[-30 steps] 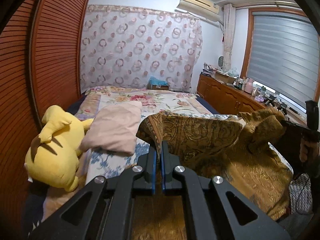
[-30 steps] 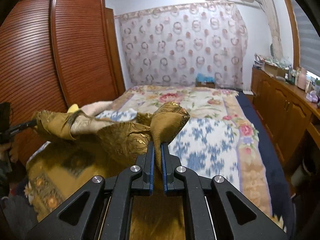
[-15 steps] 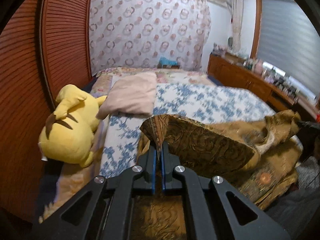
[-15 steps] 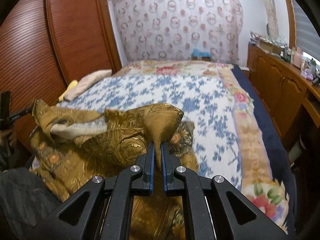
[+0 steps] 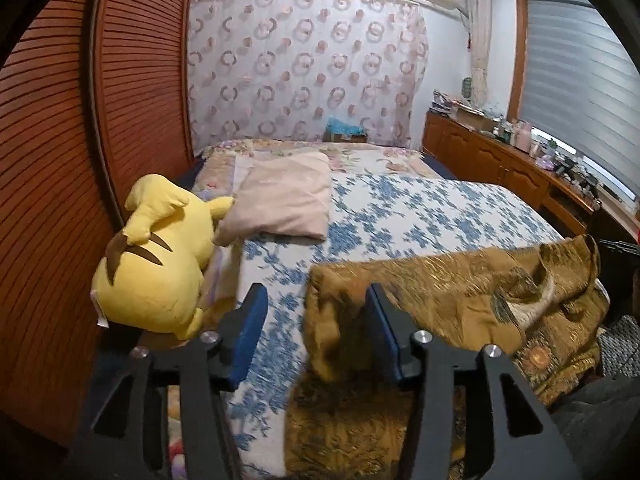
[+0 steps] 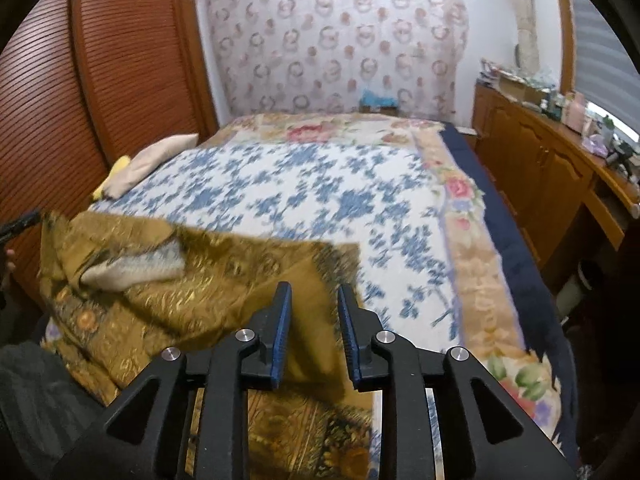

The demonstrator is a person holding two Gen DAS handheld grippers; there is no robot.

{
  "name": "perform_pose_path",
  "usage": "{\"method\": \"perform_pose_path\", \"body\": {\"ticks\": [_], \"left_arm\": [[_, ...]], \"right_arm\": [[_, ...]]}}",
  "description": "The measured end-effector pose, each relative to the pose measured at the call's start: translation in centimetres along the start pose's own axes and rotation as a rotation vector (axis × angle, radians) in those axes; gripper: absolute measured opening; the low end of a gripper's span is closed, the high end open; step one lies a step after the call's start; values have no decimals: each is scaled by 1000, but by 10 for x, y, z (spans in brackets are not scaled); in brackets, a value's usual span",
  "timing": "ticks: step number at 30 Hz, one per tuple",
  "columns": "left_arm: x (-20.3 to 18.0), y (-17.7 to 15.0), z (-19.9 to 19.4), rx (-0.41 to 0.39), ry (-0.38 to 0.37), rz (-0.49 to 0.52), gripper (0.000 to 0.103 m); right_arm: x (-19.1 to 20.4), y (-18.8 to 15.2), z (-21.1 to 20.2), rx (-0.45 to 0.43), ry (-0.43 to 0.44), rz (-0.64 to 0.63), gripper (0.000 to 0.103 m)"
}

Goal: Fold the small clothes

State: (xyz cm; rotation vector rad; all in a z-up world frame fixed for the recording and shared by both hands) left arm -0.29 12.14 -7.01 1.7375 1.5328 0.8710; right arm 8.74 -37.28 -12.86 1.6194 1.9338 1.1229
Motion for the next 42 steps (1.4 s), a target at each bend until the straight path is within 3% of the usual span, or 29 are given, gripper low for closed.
{"method": "perform_pose_path", "body": {"ticks": [8, 17, 25, 27, 29, 42], "left_arm": [[13, 17, 35, 31, 11, 16, 51], [7, 5, 105, 181, -35, 31, 51], [-8, -19, 121, 268, -48, 73, 51], [-8, -20, 122, 270, -56, 69, 51], [-7, -20, 124, 277, -64, 65, 52], [-7, -16, 132, 299, -108, 92, 52]], "right_arm": [[-7, 20, 20, -16, -41, -8, 42], [-17, 17, 62, 47, -31, 15, 43], [-24, 8, 82, 93, -36, 16, 46], [-27, 6, 85, 101, -54, 21, 56], [-31, 5, 90, 115, -71, 30, 60], [-22, 0, 105, 180, 12, 20, 63]]}}
Point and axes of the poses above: each gripper's, at about its wrist camera, not at the fingertips, and z roughly the way its jaws point, x to its left, y to its top, the point moved 9 cm from there along z, roughly the way its jaws point, and after that the axes turned 10 degrees about z, right-handed, at the moved point
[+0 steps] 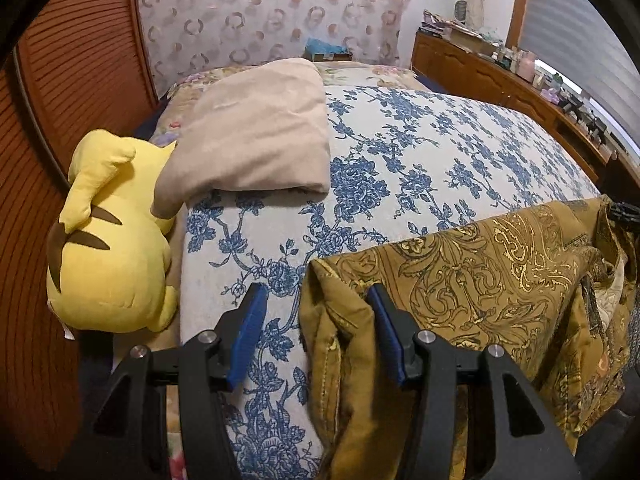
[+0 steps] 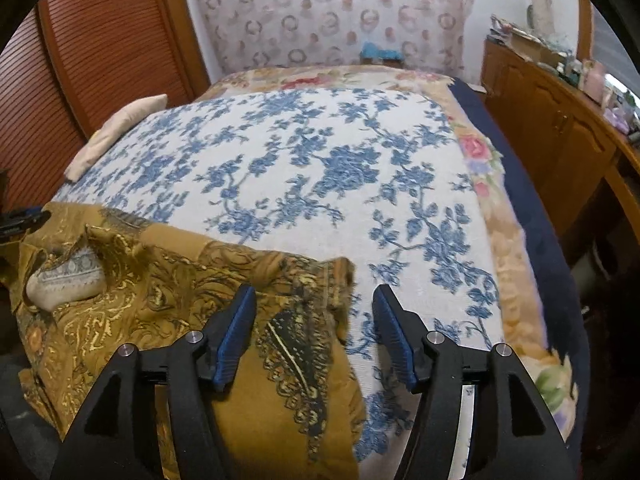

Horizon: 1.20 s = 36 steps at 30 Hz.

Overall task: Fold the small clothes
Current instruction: 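Grasp the shirt with both tools and lift it high off the bed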

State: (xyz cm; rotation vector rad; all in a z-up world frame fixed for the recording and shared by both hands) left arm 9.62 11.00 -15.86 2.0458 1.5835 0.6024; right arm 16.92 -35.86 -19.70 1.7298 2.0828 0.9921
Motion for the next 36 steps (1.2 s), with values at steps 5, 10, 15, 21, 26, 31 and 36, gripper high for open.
{"method": "perform_pose_path", "body": {"ticks": [5, 10, 15, 21, 26, 31, 36], "left_arm": [[-9, 0, -2, -17, -52, 8, 30], [-15, -3, -9, -41, -79, -6, 10], [-26, 5, -45, -163, -77, -36, 6], [-28, 35, -122, -375, -85, -85, 6], [-31, 74, -190, -527, -57, -46, 6], [-23, 118, -254, -654, -15, -11, 5], [-14, 159, -316, -761, 40, 38, 5]], "right_arm": [[11, -3, 0, 1, 45, -20, 45], [18, -7, -8, -9, 91, -32, 16], [29, -3, -36, -94, 129, -26, 11], [56, 22, -108, -220, 204, -46, 10], [83, 53, -178, -354, 242, -100, 10], [111, 93, -246, -489, 256, -172, 10], [141, 129, -315, -611, 271, -239, 10]]}}
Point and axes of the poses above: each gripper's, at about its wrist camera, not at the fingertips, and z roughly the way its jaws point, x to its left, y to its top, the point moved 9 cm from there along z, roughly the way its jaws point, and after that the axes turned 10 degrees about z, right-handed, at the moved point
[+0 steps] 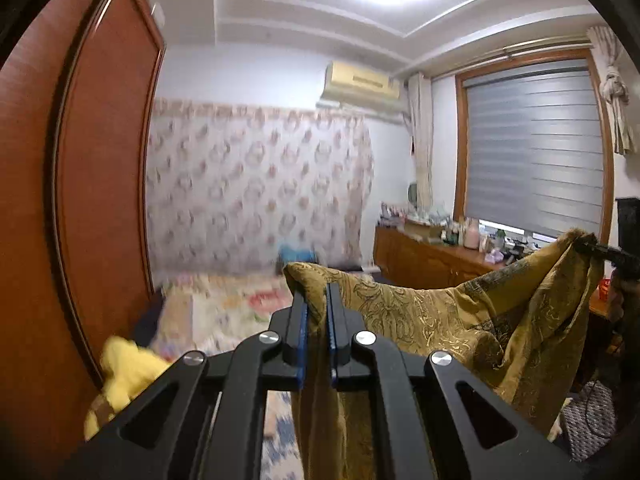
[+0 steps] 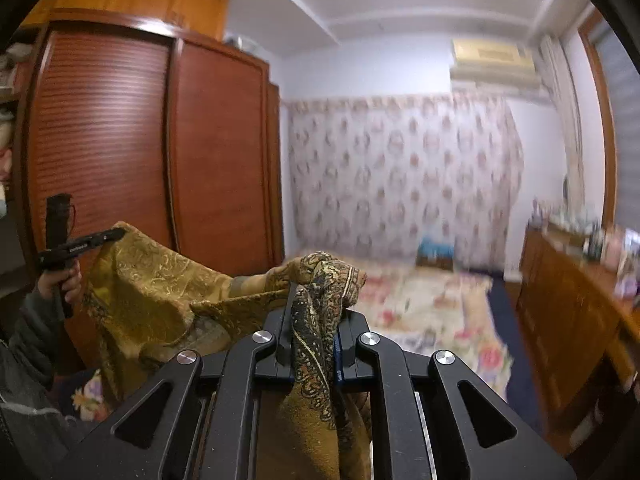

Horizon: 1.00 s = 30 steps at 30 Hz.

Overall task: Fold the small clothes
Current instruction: 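Grasp the shirt with both tools and lift it high off the bed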

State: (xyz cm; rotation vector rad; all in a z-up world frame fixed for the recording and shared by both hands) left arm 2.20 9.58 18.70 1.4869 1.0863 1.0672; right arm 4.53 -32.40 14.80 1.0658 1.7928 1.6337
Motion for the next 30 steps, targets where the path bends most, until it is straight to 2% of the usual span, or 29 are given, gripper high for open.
{"method": "perform_pose_path", "body": {"ticks": [5, 10, 13, 16, 19, 22, 30], "left_arm": [[18, 49, -16, -71, 43, 31, 5], [38, 83, -27, -117, 80, 53, 5], [43, 95, -31, -138, 86, 61, 6], [47, 97, -17, -122, 101, 77, 6], [46, 90, 9, -64, 92, 82, 6], [47, 65, 53, 6, 95, 89, 6], [51, -45, 195, 243, 98, 98, 8]], "right_arm": [[22, 61, -26, -96, -9, -63, 10], [23, 106, -44, -147, -30, -63, 10], [15, 127, -45, -158, -54, -64, 10], [3, 132, -38, -139, -86, -59, 10], [-21, 121, -11, -84, -120, -46, 10], [-51, 94, 30, -9, -143, -12, 10], [-121, -17, 163, 207, -217, 35, 12]]}}
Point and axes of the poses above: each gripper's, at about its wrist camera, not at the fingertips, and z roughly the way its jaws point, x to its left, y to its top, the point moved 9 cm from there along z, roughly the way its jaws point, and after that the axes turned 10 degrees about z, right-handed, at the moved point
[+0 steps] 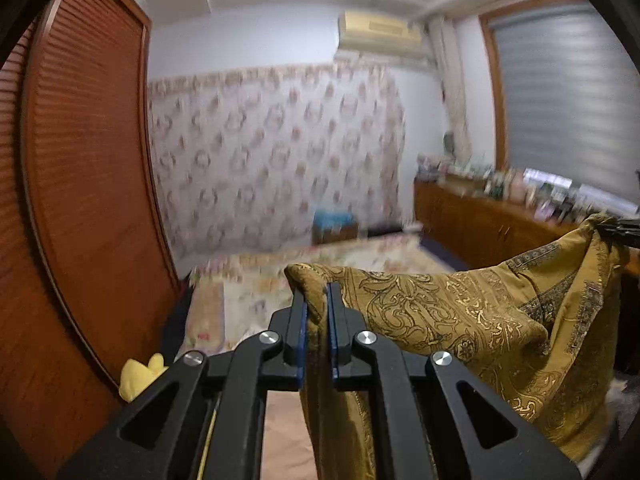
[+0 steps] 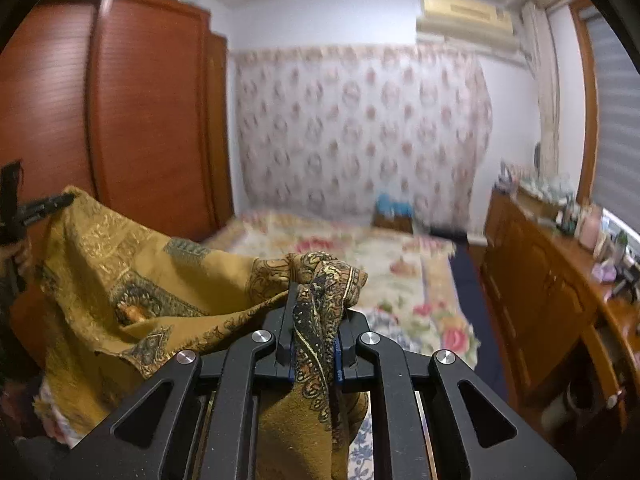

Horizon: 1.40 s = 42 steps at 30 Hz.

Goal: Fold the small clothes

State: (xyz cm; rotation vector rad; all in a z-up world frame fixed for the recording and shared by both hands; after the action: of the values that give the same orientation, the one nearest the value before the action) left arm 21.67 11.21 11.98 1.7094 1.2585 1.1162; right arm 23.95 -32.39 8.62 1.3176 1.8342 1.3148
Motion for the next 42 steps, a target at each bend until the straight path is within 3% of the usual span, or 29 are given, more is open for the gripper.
{"method": "perform_pose_path", "body": {"ticks": [1, 3, 4, 6, 8, 14, 27, 33, 37, 42], "left_arm": [[-5, -12, 19, 41, -7, 7, 9], [-12, -46, 56, 150, -25, 0, 13], [-14, -59, 67, 184, -30, -8, 16], [-18, -83, 78, 224, -36, -24, 31], [-23, -101, 78, 247, -56, -48, 38], [-31, -145, 68, 294, -87, -87, 46], [-26, -201, 56, 348, -68, -160, 47], [-30, -218, 53, 369, -73, -161, 47], [-29, -226, 53, 377, -71, -175, 47], [-28, -230, 54, 371, -76, -186, 43]], "right_arm": [[-6, -14, 25, 33, -17, -7, 17], [-24, -42, 70, 128, -63, 25, 37], [-34, -53, 86, 159, -85, 48, 40], [-50, -72, 107, 203, -114, 85, 41], [-58, -86, 117, 222, -107, 118, 41], [-58, -115, 123, 252, -73, 126, 42], [-27, -161, 152, 344, -26, 158, 43], [6, -182, 175, 424, 28, 204, 43], [17, -201, 191, 480, 17, 238, 43], [19, -203, 202, 489, 21, 281, 43]]}}
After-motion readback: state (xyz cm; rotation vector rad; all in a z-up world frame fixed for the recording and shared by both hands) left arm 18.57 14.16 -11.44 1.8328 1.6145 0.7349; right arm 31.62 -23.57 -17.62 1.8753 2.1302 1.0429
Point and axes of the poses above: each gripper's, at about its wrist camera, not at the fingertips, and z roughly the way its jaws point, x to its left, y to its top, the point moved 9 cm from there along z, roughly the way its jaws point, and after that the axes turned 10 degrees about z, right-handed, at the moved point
